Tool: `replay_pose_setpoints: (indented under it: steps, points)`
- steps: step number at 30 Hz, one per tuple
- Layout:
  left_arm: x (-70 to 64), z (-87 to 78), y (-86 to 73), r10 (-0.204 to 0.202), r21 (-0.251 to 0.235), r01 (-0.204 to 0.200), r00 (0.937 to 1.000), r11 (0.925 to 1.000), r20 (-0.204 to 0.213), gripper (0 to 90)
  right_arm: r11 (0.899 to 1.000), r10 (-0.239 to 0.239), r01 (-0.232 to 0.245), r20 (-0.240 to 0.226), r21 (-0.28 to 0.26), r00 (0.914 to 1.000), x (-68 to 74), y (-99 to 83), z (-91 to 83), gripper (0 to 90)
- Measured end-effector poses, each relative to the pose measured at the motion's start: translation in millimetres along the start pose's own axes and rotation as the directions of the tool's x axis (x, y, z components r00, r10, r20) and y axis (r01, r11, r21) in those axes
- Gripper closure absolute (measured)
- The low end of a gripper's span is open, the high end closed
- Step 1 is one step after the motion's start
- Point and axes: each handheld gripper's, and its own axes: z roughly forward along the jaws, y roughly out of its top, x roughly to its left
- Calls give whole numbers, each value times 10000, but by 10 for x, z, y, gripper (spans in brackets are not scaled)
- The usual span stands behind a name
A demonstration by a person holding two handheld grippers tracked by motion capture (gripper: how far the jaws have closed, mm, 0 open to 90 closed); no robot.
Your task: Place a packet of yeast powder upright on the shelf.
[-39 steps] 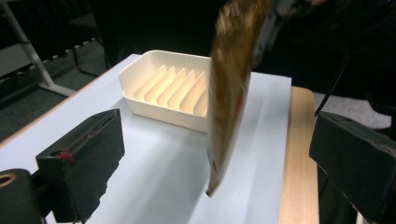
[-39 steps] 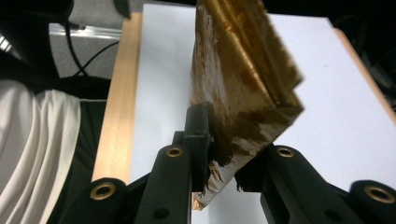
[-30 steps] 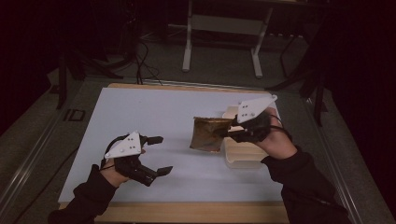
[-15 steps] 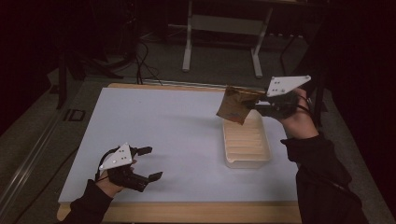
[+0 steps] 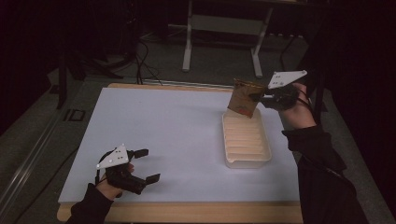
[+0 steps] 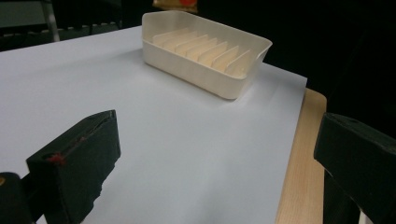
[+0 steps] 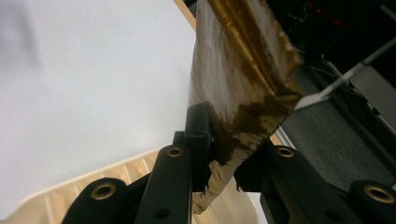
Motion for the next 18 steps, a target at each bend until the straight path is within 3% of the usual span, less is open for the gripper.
replay_pose_setpoints:
  steps: [7, 11, 16, 18]
  points:
    - [0, -29, -16, -131, -96, 130, 9999, 9999, -67, 13, 9981, 50, -71, 343, 617, 9994, -112, -182, 268, 783]
    - [10, -50, -28, -203, -129, 202, 9998, 9997, -86, 14, 9976, 56, -83, 393, 691, 9992, -148, -212, 384, 782]
    - [16, -62, -41, -319, -146, 318, 9995, 9994, -59, 14, 9969, -273, 233, 524, 750, 9983, -141, -210, 489, 782]
    - [17, -68, -49, -415, -216, 415, 9991, 9989, 6, 14, 9984, -167, 135, 584, 542, 9982, -145, -221, 532, 780]
